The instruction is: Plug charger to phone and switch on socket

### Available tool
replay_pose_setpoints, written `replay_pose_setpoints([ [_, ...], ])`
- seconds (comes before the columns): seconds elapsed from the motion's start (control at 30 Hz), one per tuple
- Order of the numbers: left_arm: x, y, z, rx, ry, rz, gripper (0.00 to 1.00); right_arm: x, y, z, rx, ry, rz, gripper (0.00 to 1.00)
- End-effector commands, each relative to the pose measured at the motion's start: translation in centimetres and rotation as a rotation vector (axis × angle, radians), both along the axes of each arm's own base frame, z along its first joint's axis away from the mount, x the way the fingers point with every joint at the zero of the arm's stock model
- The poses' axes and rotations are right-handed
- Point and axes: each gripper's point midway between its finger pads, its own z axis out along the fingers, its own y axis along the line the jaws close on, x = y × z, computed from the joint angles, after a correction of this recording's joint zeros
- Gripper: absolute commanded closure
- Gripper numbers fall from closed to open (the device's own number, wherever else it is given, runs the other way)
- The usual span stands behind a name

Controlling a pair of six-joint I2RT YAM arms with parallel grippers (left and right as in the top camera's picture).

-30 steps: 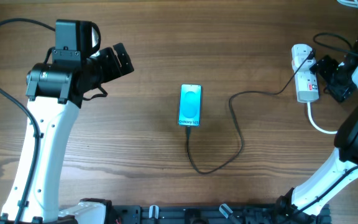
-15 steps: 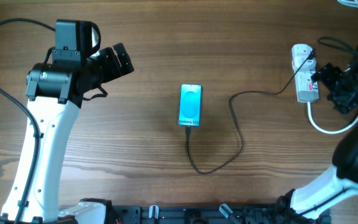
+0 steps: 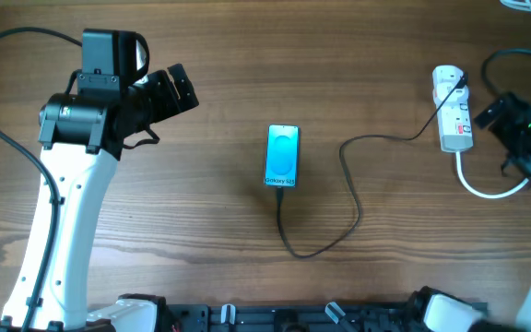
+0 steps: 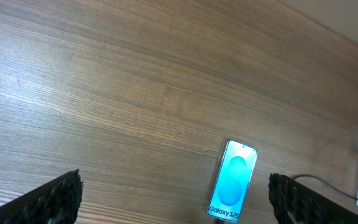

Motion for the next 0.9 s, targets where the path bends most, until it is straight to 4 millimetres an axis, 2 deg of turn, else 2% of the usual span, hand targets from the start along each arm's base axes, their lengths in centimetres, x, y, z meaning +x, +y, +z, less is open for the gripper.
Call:
replay_pose_setpoints([
  [0.0,0.1,0.4,-0.3,0.01,0.006,0.02,0.0,-2.7,2.5,1.5,-0.05,-0.074,0.084,0.0],
  [0.13,0.1,0.4,-0.3,0.01,0.006,0.02,0.0,-5.4,4.3,1.8,-0.061,-0.154,0.1,0.0],
  [0.37,0.1,0.4,-0.3,0.01,0.006,0.02,0.0,-8.6,5.2,1.8,-0.056,-0.251,0.049,0.0],
  [0.87,0.1,0.4,-0.3,0.01,0.006,0.02,0.0,-8.6,5.2,1.7,-0.055,-0.244,0.049,0.0],
])
